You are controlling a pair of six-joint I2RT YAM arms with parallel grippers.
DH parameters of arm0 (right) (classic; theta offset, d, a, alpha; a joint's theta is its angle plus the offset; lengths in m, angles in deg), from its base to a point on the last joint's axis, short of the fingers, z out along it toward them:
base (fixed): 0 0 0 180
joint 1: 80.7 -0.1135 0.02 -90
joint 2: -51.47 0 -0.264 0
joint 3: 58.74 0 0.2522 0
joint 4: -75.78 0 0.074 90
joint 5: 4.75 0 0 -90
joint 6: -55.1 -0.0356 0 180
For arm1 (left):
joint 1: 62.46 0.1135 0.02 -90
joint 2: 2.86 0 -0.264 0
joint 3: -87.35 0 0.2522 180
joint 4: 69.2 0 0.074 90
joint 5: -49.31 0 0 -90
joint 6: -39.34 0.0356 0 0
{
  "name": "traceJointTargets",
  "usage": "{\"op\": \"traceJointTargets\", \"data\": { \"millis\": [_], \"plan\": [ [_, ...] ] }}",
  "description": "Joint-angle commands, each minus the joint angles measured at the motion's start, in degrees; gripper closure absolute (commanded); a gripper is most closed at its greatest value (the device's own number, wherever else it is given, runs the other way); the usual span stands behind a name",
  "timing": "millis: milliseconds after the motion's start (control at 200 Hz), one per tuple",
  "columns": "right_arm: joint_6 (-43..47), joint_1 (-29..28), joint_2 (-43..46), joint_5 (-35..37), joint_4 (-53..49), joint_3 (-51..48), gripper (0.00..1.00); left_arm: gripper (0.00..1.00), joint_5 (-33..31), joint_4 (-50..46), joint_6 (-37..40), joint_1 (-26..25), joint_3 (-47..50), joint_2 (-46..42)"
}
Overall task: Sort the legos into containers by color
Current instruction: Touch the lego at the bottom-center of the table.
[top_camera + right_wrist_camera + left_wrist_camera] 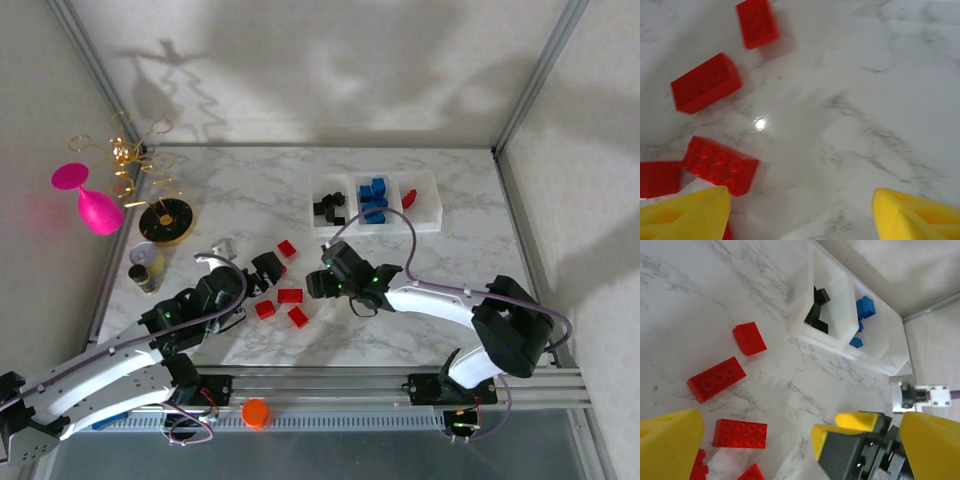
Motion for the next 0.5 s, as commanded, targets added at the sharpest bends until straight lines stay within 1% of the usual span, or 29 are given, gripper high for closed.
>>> {"op": "traceJointTargets", "data": {
  "millis": [0, 145, 235, 496],
  "plan": [
    [-0.33, -3.33, -4.68, 0.83, 1.55, 4.13, 0.25, 0.0, -3.54, -5.06, -2.45, -0.19, 0.97, -2.66],
    [-3.79, -6.12, -11.03, 4.32, -1.61, 10.31, 0.24, 0.0, -4.61, -7.78, -2.88, -0.11, 0.58, -4.57],
    [-5.75, -7.22, -14.29, 4.9, -2.05, 13.2, 0.22, 0.0, -5.29, -9.14, -3.03, -0.1, 0.47, -5.35],
    [-8.46, -8.9, -20.67, 7.05, -3.2, 18.04, 0.17, 0.0, -6.22, -11.32, -3.39, 0.04, 0.59, -7.81]
  ]
}}
